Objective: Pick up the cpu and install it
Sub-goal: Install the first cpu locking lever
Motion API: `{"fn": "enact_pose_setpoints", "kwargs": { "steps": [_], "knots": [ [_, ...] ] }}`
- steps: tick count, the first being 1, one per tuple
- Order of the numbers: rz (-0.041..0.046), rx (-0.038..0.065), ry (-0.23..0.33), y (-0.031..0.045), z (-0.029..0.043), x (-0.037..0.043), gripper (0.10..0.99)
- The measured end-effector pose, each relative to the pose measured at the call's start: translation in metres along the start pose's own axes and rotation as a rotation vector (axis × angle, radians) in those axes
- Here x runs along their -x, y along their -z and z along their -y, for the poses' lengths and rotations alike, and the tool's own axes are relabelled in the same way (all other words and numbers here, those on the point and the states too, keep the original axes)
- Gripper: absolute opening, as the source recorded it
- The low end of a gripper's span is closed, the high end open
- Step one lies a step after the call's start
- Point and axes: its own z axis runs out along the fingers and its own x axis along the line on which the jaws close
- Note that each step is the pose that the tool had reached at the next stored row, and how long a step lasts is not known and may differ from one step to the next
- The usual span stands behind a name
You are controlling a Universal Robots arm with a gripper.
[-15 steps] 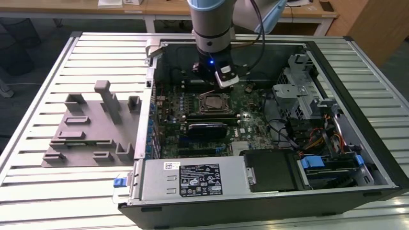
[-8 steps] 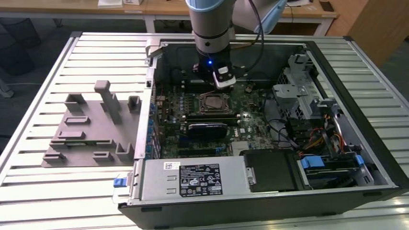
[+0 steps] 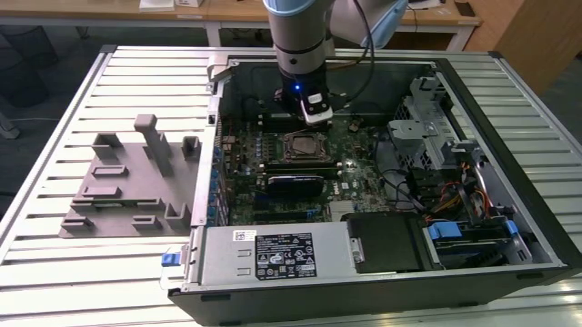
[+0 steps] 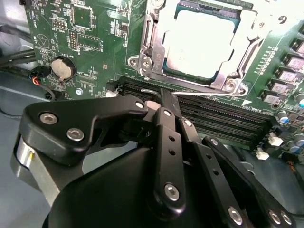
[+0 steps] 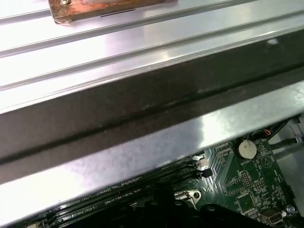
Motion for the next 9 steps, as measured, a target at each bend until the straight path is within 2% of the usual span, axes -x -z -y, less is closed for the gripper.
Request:
{"fn": "enact_pose_setpoints", "kwargs": {
  "steps": [9],
  "knots": [
    [0.0153, -0.009, -0.068, -0.0014, 0.0007, -0.0053, 0.106]
  ]
}}
